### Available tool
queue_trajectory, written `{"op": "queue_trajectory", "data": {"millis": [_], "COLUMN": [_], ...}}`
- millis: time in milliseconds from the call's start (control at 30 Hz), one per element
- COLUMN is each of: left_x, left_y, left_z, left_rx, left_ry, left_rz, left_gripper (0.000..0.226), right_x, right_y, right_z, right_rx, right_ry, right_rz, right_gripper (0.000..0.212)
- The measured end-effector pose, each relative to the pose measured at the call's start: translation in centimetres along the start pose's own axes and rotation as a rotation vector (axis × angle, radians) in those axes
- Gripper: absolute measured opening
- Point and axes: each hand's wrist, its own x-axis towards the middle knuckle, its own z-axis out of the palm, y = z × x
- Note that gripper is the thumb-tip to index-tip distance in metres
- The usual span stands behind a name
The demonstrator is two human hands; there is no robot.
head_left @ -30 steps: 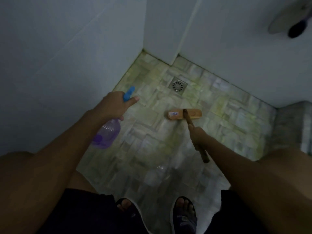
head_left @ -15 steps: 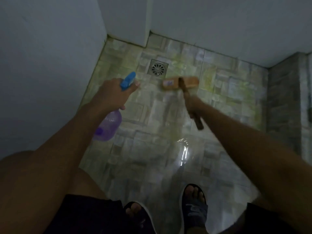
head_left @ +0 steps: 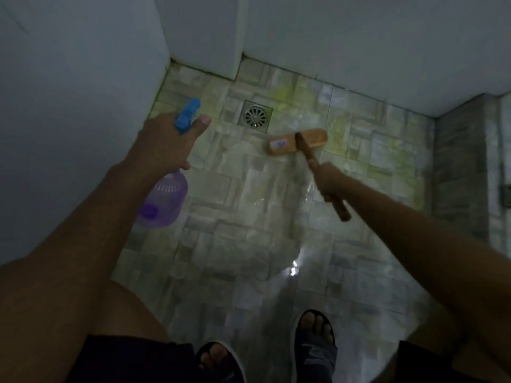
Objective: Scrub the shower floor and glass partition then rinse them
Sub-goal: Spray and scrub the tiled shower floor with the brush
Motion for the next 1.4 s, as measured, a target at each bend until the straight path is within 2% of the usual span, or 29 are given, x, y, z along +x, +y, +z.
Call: {"op": "queue_trajectory", "data": {"millis": [100,233,300,400,500,700,833,900,1000,1100,1200,1267,1333,1400], "left_x": [0.0,-0.2,-0.1,0.0,0.0,-0.8,-1.4,-1.4,-1.5,-1.9,-2.1,-2.4,-2.4,-2.4], "left_y": [-0.2,-0.8,-1.3,-1.5,-1.5,-2.2,-2.8,-2.8,-2.4,-2.0,-1.9,-1.9,-2.0,-2.1], "left_z": [-0.2,-1.0,-1.6,-2.1,-2.4,-3.0,-3.3,-3.4,-3.8,-3.9,-4.1,-4.3,-4.5,-4.6], "left_rx": [-0.024,-0.06,-0.09,-0.102,-0.08,-0.079,-0.054,-0.041,-0.047,-0.074,-0.075,-0.069,-0.073,-0.068], "left_ry": [0.013,0.071,0.117,0.136,0.137,0.194,0.208,0.208,0.228,0.262,0.269,0.267,0.273,0.276], "left_rz": [-0.021,-0.022,-0.024,-0.018,-0.019,-0.023,-0.041,-0.039,-0.028,-0.033,-0.031,-0.024,-0.032,-0.048], "left_gripper": [0.069,0.07,0.069,0.07,0.073,0.064,0.061,0.064,0.063,0.063,0.065,0.067,0.068,0.069], "right_x": [4.8,7.0,7.3,6.8,6.2,11.0,11.6,10.3,9.4,10.5,11.5,10.4,7.7,4.7], "right_y": [-4.1,-10.2,-12.2,-11.3,-8.8,-12.1,-16.5,-17.1,-16.3,-16.6,-17.3,-17.2,-15.8,-13.3], "right_z": [-3.2,-3.3,-0.9,3.3,2.6,-3.3,-0.7,2.1,3.5,1.7,0.3,1.3,3.6,5.8], "right_rx": [0.103,0.14,0.14,0.068,-0.047,0.138,0.101,-0.006,-0.113,-0.079,0.008,0.066,0.043,-0.08], "right_ry": [0.089,0.07,0.044,-0.01,0.006,0.08,0.029,-0.029,-0.08,0.013,0.042,0.039,0.0,-0.071], "right_rz": [0.02,0.027,-0.043,-0.162,-0.161,-0.046,-0.09,-0.205,-0.277,-0.256,-0.136,-0.135,-0.235,-0.289], "right_gripper": [0.022,0.028,0.027,0.034,0.044,0.029,0.02,0.028,0.042,0.043,0.041,0.035,0.028,0.036]}}
